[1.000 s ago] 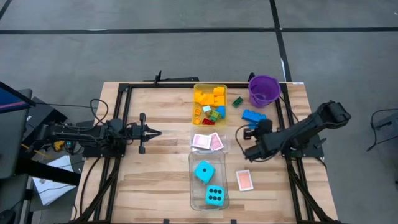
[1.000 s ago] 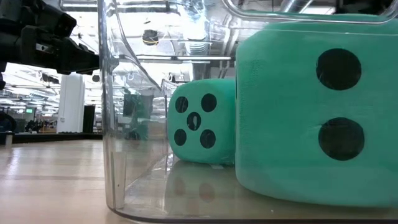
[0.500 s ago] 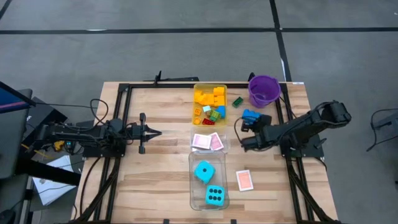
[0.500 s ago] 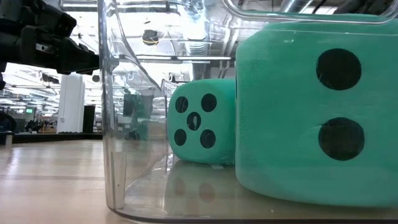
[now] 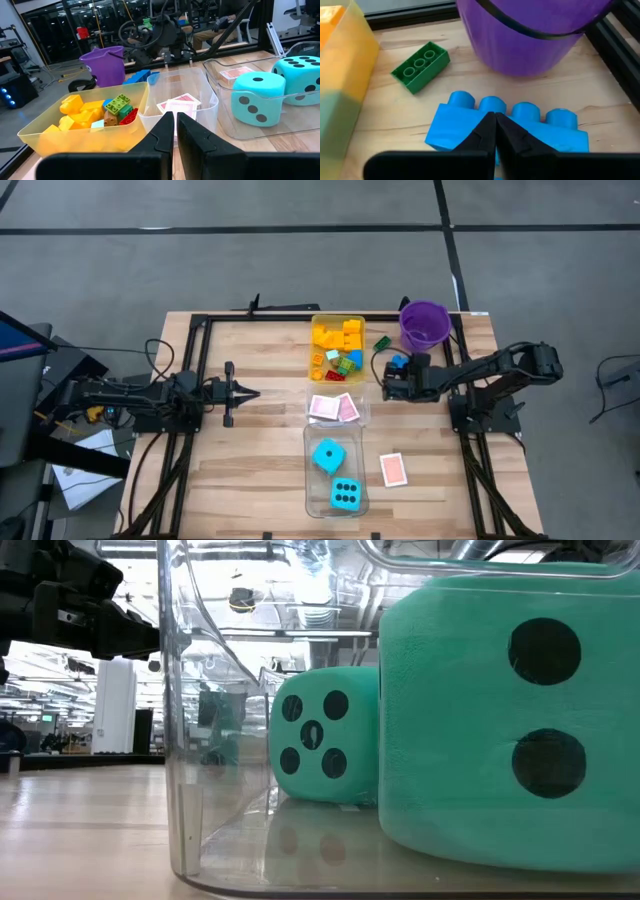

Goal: Pick & Place Toys
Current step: Put the blue game piece into the yellow bin

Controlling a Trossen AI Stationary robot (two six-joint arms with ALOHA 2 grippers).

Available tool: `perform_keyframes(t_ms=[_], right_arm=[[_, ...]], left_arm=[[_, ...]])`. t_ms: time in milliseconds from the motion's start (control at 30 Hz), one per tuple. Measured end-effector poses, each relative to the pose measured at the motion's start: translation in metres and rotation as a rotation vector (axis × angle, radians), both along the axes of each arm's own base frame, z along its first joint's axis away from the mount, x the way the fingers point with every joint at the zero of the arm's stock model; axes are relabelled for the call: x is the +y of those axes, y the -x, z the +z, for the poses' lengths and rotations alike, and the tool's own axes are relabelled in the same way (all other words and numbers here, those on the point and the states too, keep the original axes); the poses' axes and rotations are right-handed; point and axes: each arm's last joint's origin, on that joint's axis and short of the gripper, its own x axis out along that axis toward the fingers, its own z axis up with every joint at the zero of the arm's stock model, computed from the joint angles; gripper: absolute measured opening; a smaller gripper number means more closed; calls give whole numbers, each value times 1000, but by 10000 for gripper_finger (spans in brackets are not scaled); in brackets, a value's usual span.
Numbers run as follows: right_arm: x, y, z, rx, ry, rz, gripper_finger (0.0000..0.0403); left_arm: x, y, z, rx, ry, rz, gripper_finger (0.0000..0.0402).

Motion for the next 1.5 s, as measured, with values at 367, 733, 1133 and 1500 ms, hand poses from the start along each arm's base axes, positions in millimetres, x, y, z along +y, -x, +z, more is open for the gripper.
perform_keyframes(t_ms=[367,733,1133,1500], right_arm=[[-6,18,-27,-56,14,-40,0],[-5,19,-29,-15,13,5,0],[20,14,-30,-66,-36,114,0],[59,19,-30,-129,-83,229,0]], left_arm=[[0,0,0,0,0,0,17],[0,0,0,0,0,0,17],[0,0,0,0,0,0,17],[0,0,0,0,0,0,17]])
